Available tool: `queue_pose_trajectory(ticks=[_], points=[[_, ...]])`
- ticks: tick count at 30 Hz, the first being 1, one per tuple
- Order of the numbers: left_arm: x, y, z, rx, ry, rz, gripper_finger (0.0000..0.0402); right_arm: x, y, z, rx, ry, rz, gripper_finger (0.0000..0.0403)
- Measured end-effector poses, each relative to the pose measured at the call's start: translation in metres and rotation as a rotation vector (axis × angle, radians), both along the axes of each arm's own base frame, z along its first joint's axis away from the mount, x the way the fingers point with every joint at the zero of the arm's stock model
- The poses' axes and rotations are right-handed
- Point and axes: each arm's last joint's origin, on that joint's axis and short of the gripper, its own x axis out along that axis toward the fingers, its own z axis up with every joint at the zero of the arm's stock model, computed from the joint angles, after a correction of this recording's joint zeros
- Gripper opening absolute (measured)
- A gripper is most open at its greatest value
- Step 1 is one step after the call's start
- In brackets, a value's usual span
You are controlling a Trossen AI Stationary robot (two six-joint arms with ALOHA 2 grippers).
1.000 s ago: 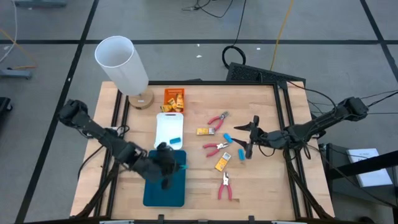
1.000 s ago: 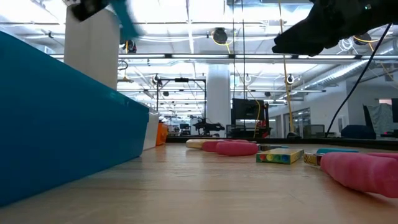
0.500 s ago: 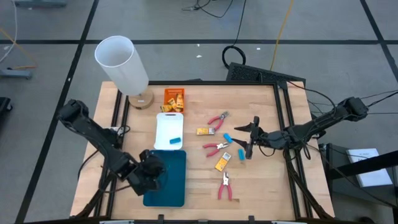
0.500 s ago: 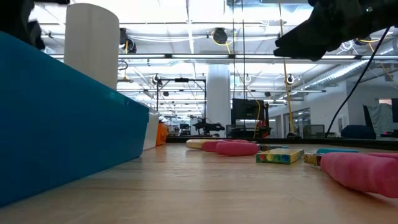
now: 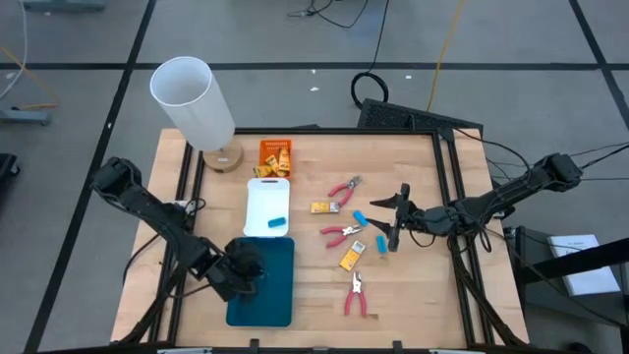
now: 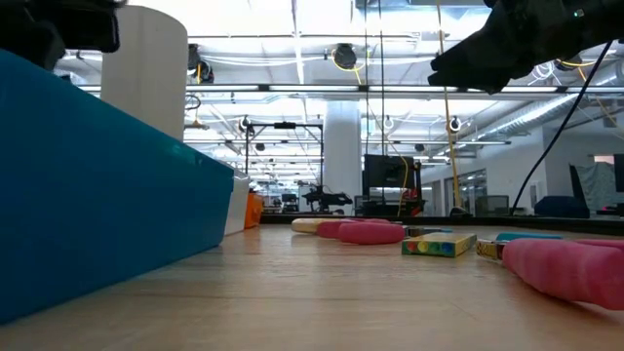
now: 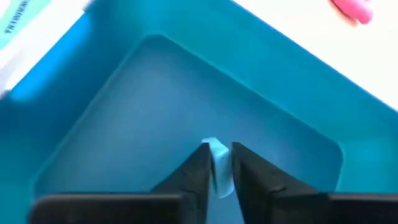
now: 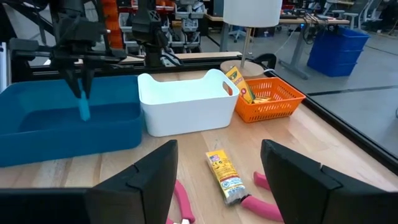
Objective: Pick & Place School Supplies
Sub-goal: Put the blue eraser into the white bin
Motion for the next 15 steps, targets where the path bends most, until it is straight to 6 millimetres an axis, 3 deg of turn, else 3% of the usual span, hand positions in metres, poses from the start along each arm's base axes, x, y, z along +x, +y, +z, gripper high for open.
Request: queue_pose_trajectory(ticks=[9,15], points=[[0.007,0.009,-0.001,-0.052,0.055,-0.016,0.0234,0.000,0.000,0.000,0.019,-0.006,-0.002,0.0222],[0.013,0.015,0.009,-0.036,0.022,-0.085,0.0291,0.001,0.000,0.003,0.103,-0.053,-0.016,0.0222]])
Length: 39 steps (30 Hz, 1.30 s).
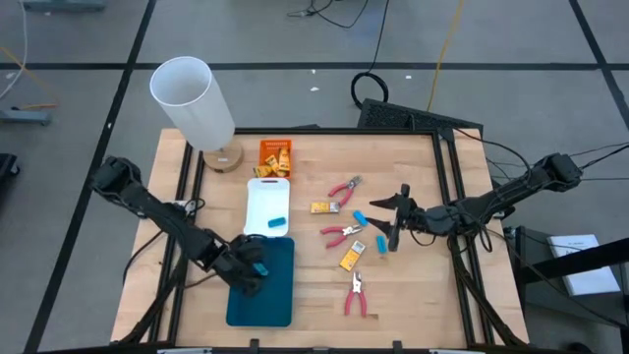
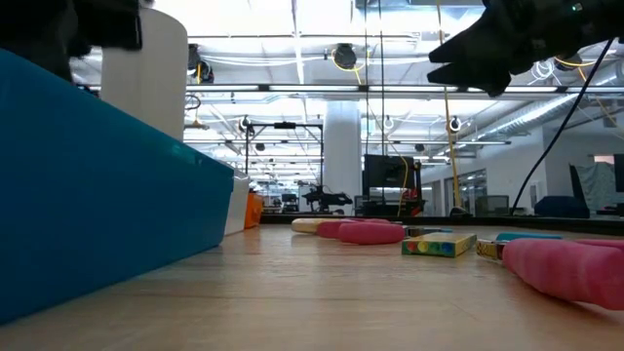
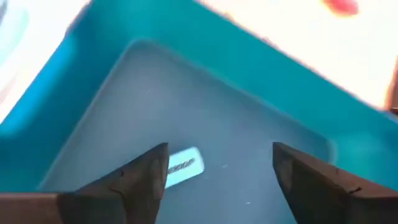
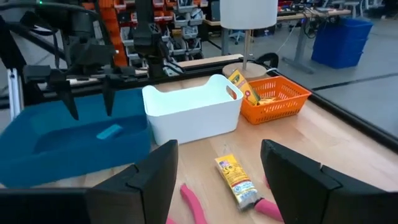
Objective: Pick & Place School Supplies
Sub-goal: Put the blue eraser into the white bin
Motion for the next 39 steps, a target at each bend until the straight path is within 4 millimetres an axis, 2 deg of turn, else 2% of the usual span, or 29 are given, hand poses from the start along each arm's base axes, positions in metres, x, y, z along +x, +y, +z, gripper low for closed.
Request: queue_pose_trajectory(ticks=[3,8,11,13,18,21,26,32,39], points=[[0.002,-0.001,0.017,0.027,-0.140,-0.063,0.0303,0.000,0.001,-0.002,0.054,-0.007,0.020,0.0222],[0.017,-0.004,0.042,0.243,-0.471,-0.177,0.0309,0.001,0.002,-0.008,0.084,0.018,0.080,0.0222],[0.029,-0.002,0.048,0.196,-0.620,-0.364,0.0310,0.005,0.004,-0.011,0.103,0.078,0.068,0.0222],[0.036,0.006,0.043,0.160,-0.681,-0.432,0.0310,0.012,0.006,-0.009,0.122,0.142,0.051,0.0222],[0.040,0.035,0.025,0.102,-0.686,-0.427,0.0310,0.031,0.013,-0.008,0.083,0.375,-0.018,0.0222],[0.040,0.050,0.014,0.092,-0.635,-0.366,0.0310,0.041,0.017,-0.010,0.050,0.427,-0.018,0.0222],[0.042,0.060,0.015,0.004,-0.633,-0.392,0.0310,0.045,0.018,-0.014,-0.008,0.458,-0.001,0.0222],[0.031,0.069,0.031,-0.196,-0.621,-0.512,0.0310,0.039,0.014,-0.001,-0.050,0.417,0.002,0.0222],[0.005,0.076,0.060,-0.184,-0.678,-0.535,0.0310,0.028,0.006,0.020,-0.194,0.347,-0.087,0.0222]])
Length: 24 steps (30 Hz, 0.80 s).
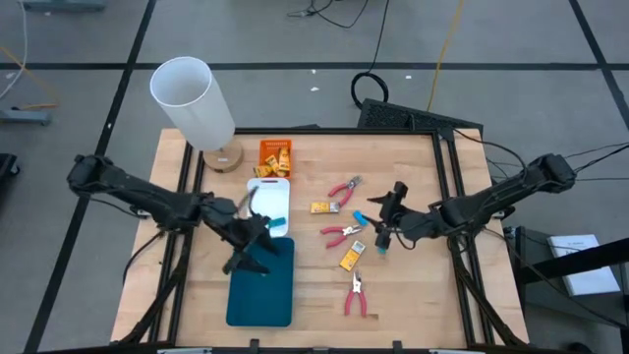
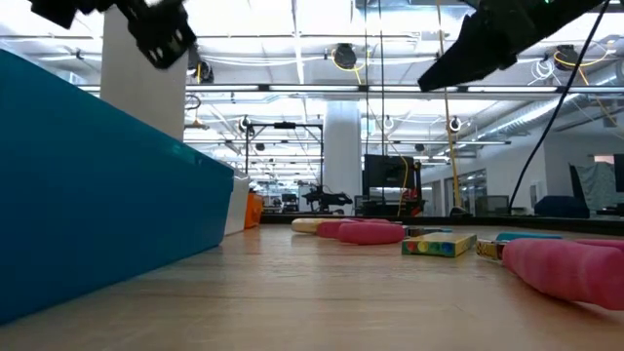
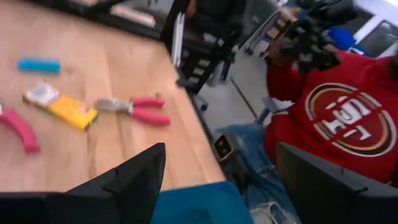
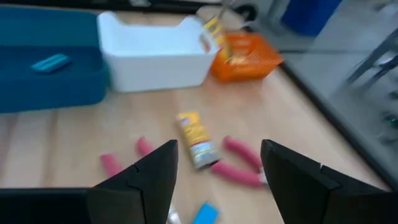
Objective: Pick & Place School Supplies
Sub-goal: Put the blue eraser into the white bin
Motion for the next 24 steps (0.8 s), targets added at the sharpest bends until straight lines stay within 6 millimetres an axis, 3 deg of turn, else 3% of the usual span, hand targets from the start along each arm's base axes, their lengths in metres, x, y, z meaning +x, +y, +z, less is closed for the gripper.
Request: queue_pose_trajectory(ticks=[8,17,24], points=[[-0.021,0.007,0.018,0.096,-0.101,0.029,0.0310,-0.007,-0.016,0.017,-0.131,-0.034,-0.056,0.0221],[-0.020,0.015,0.013,0.296,-0.116,0.213,0.0310,-0.004,-0.041,0.019,-0.217,-0.003,-0.129,0.0221],[-0.019,0.031,0.010,0.386,-0.091,0.309,0.0310,-0.001,-0.072,0.020,-0.256,0.033,-0.201,0.0221]])
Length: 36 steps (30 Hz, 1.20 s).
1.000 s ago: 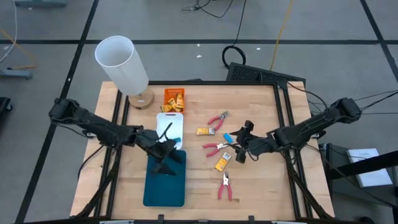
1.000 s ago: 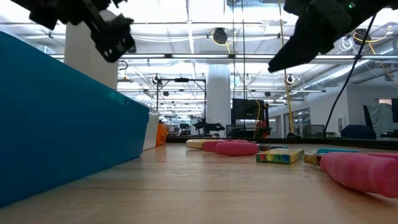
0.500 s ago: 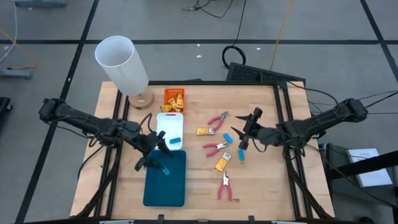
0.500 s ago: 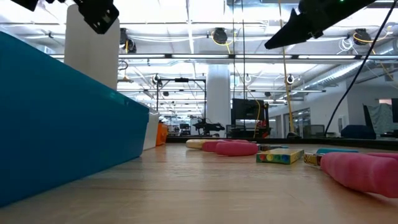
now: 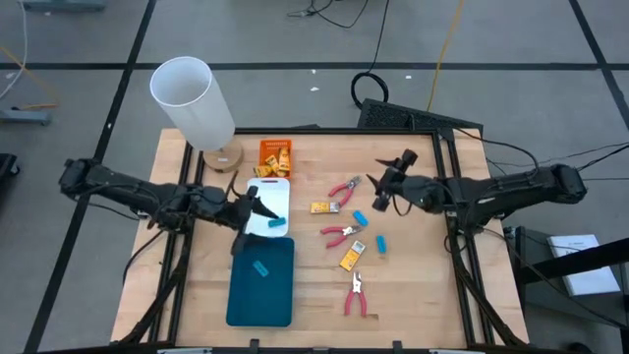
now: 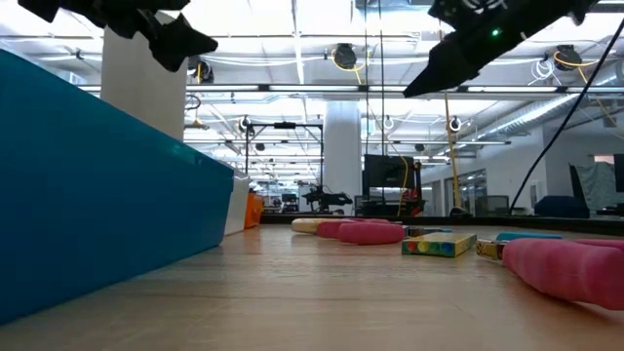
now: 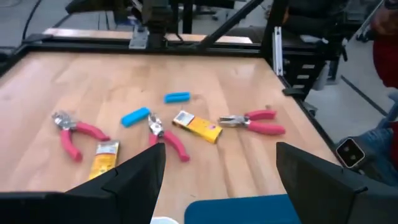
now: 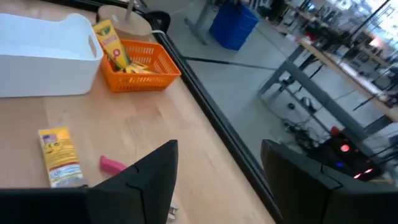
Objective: Pick & Place School Supplies
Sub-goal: Put the blue eraser into the white bin
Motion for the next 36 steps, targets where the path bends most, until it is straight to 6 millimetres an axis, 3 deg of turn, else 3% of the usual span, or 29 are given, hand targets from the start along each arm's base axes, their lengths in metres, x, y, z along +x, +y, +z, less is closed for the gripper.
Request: queue_pose_trajectory(ticks=[13,26,32,36], points=[[-0.005,0.014,-0.005,-0.013,0.086,-0.031,0.0310,0.003,-0.038,0.009,0.076,-0.114,0.112,0.0221],[-0.007,0.021,-0.007,0.002,0.105,-0.074,0.0310,0.003,-0.042,0.011,0.117,-0.154,0.139,0.0221],[-0.006,0.021,-0.004,-0.027,0.080,-0.044,0.0310,0.002,-0.044,0.001,0.111,-0.161,0.130,0.0221],[-0.014,0.021,-0.012,0.021,0.285,0.107,0.0310,0.000,-0.044,-0.005,0.096,-0.167,0.133,0.0221]])
